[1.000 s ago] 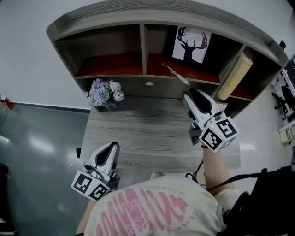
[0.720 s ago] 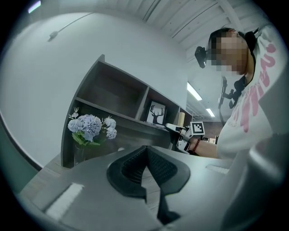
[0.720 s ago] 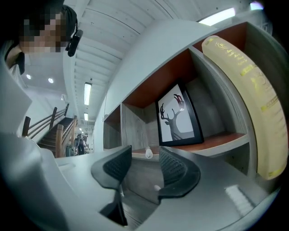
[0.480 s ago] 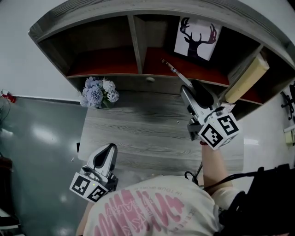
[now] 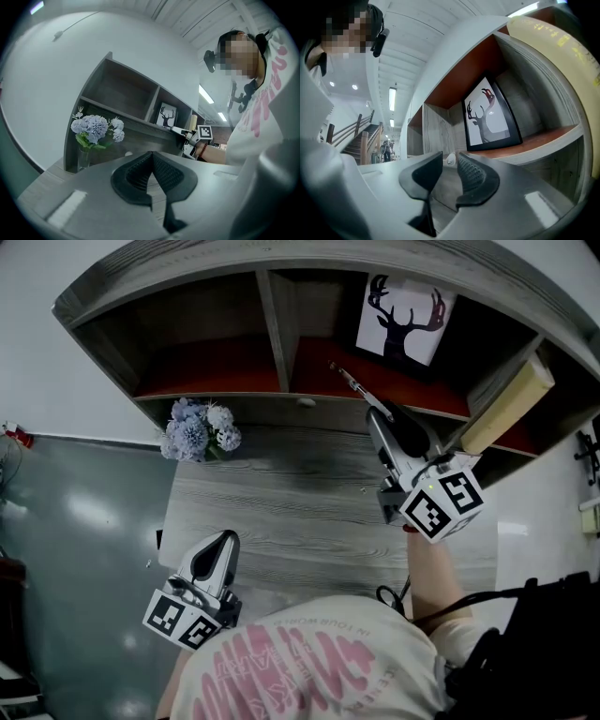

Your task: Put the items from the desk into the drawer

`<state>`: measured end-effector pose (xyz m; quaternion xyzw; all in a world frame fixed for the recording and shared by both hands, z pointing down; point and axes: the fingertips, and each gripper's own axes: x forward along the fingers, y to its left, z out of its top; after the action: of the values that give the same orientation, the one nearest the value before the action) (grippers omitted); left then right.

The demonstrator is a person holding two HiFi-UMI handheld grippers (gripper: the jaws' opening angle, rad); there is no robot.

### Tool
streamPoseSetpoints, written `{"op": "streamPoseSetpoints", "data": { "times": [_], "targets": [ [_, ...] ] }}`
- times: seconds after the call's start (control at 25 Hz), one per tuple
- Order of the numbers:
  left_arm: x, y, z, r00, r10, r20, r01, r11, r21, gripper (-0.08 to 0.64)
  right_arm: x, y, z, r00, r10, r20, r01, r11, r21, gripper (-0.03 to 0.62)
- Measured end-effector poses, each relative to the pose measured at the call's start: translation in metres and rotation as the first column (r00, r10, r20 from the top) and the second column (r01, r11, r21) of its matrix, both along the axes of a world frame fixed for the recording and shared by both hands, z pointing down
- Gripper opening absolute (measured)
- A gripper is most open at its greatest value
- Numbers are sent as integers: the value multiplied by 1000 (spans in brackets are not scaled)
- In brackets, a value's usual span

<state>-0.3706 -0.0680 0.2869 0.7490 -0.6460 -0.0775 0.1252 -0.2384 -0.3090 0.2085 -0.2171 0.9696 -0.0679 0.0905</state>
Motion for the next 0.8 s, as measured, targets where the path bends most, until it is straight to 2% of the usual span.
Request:
{"op": "streamPoseSetpoints", "data": {
  "times": [0.2,0.4,0.64,0.8],
  "targets": [
    [-1,-2,1,1000,0,-1,0,1000,-3,20,1,-4,0,1000,13,0,-13,1000,5,57],
    [-3,-2,1,1000,3,0,-3,1000,-12,20,3,-5,0,1000,25,5,-25,1000,-8,57],
    [-2,-1,-3,1000,19,-11,-19,1000,-9,20,10,3,-5,999,43,-10,-43,999,18,55],
    [2,3,-3,998,57,-30,-56,998,17,20,16,25,-15,999,32,-14,-31,998,53,55]
  ]
}}
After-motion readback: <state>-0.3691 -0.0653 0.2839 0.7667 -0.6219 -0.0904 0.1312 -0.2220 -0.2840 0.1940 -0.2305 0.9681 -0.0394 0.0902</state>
